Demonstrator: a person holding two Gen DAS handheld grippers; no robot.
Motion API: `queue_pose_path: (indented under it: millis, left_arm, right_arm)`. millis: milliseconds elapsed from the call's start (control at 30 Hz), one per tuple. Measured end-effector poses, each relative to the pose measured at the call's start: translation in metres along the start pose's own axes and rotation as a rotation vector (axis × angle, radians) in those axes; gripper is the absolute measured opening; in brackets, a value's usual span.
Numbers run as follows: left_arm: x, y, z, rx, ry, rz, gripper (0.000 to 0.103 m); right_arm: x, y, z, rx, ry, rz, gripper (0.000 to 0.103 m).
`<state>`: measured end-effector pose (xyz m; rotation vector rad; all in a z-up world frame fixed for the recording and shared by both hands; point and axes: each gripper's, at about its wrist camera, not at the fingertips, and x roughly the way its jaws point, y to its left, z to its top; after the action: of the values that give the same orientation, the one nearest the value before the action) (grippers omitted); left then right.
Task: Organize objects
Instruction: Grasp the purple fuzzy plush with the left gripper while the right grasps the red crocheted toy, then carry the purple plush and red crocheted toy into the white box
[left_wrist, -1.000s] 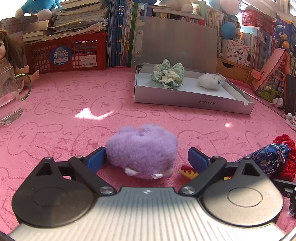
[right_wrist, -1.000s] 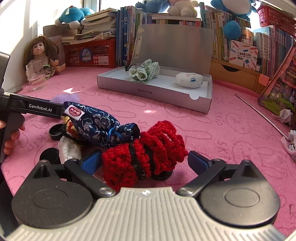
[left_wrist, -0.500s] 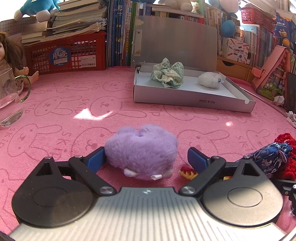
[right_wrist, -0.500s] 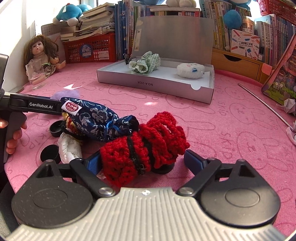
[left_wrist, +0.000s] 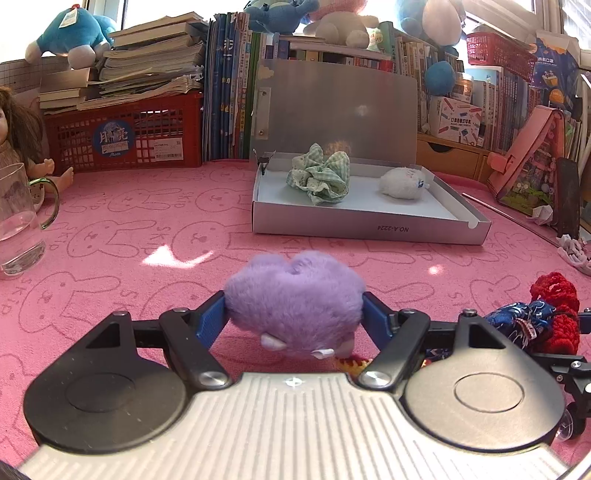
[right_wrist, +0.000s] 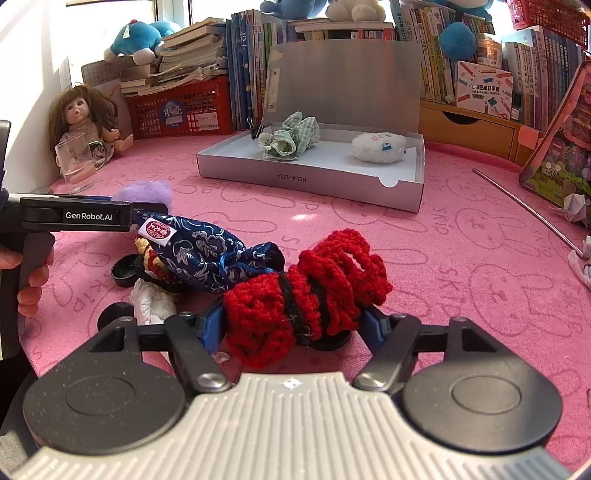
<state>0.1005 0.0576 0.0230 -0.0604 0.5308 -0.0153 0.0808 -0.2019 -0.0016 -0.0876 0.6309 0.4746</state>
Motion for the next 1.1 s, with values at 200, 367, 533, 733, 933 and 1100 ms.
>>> queue_pose_path:
  millis: [200, 367, 533, 733, 933, 1100]
  left_arm:
    - [-0.002, -0.001, 0.004, 0.001, -0.005, -0.005, 0.08]
    - [-0.003, -0.001, 0.005, 0.001, -0.007, -0.004, 0.08]
    - [-0.003, -0.001, 0.006, 0.0, -0.008, -0.004, 0.08]
    - [-0.002, 0.001, 0.007, 0.0, -0.002, -0.004, 0.08]
    - [0.0, 0.001, 0.006, -0.009, 0.004, -0.006, 0.08]
    - [0.001, 0.0, 0.006, -0.006, 0.004, -0.007, 0.08]
  right_arm:
    - [-0.007, -0.002, 0.005, 0.001, -0.022, -0.014, 0.073]
    - [-0.012, -0.005, 0.006, 0.004, -0.032, -0.025, 0.073]
    - [-0.017, -0.01, 0.007, 0.009, -0.041, -0.037, 0.073]
    - [-0.02, -0.017, 0.008, 0.025, -0.044, -0.048, 0.073]
    - [-0.023, -0.026, 0.012, 0.035, -0.041, -0.056, 0.073]
    - [-0.026, -0.029, 0.012, 0.03, -0.041, -0.066, 0.073]
